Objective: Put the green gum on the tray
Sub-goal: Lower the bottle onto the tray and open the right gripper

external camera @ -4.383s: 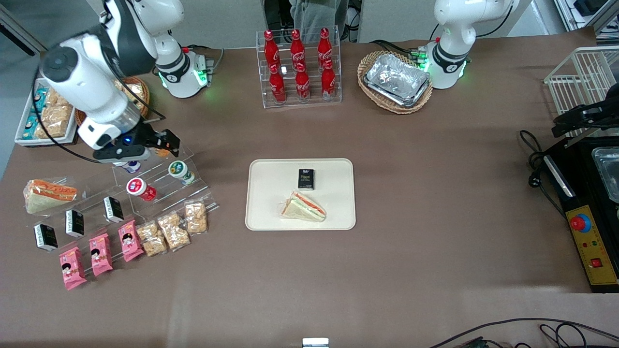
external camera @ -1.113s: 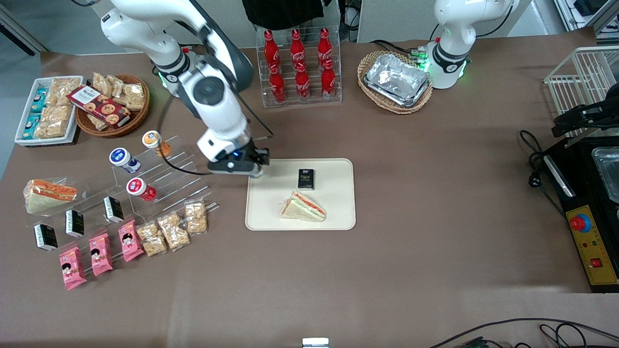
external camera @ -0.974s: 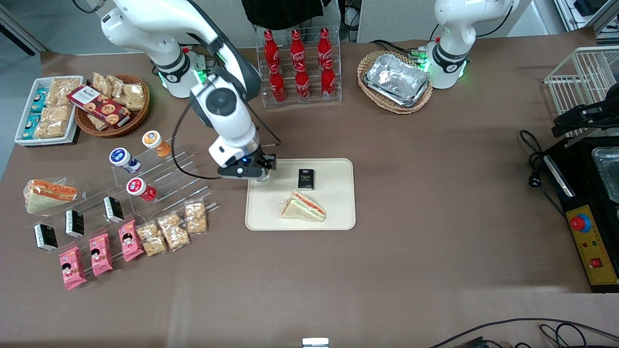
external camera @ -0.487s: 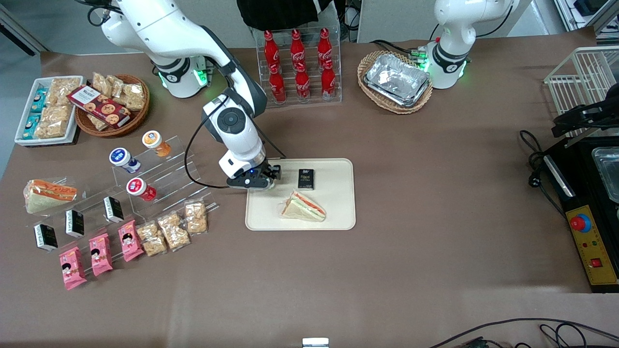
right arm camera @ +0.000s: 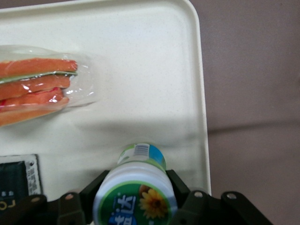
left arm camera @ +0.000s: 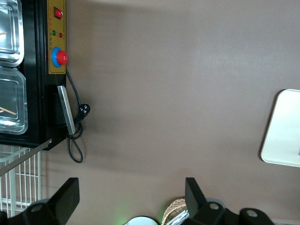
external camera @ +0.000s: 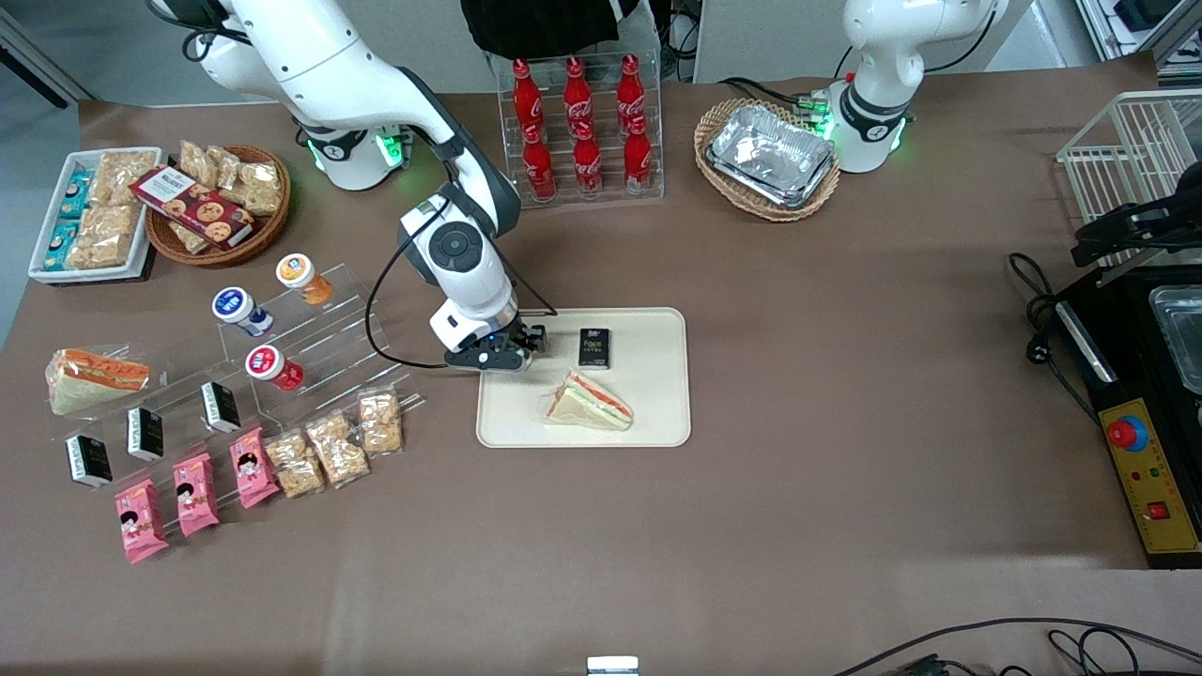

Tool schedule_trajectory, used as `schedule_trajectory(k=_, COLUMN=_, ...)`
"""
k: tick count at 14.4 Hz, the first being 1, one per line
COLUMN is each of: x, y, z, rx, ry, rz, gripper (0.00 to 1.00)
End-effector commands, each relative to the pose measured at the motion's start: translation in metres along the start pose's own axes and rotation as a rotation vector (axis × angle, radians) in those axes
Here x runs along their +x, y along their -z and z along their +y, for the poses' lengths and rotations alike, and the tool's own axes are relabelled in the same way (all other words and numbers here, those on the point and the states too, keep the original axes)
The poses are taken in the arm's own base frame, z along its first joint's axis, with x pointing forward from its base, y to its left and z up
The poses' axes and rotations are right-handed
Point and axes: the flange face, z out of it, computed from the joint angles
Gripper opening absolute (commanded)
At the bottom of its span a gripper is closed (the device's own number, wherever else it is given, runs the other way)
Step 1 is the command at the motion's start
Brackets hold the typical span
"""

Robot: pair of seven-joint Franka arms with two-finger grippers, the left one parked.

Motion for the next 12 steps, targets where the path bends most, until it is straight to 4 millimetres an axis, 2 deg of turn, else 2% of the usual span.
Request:
schedule_trajectory(k=1, x=-0.001, y=-0.010, z=-0.002, rx=-0.006, ry=-0.004, rz=0.008, gripper=1.00)
schedule_trajectory(k=5, x=0.001, y=-0.005, z=-0.001, rx=-0.002, ry=-0.005, rz=0.013, gripper=1.00)
schedule_trajectory(k=6, x=0.003, y=0.003, z=-0.002, rx=0.005, ry=-0.004, rz=0.020, gripper=1.00)
schedule_trajectory(k=7, x=0.009, y=0.024, z=-0.002, rx=0.023, ry=-0.004, rz=0.042, gripper=1.00)
schedule_trajectory(k=9, x=0.025, y=0.094, z=0.013, rx=0.013, ry=-0.031, rz=0.043, gripper=1.00)
schedule_trajectory(k=10, x=0.045, y=0.143, z=0.026, rx=0.021, ry=-0.066, rz=0.060, gripper=1.00)
schedule_trajectory(k=12, x=0.077, y=0.218, z=0.068, rx=-0.008, ry=-0.112, rz=0.038, gripper=1.00)
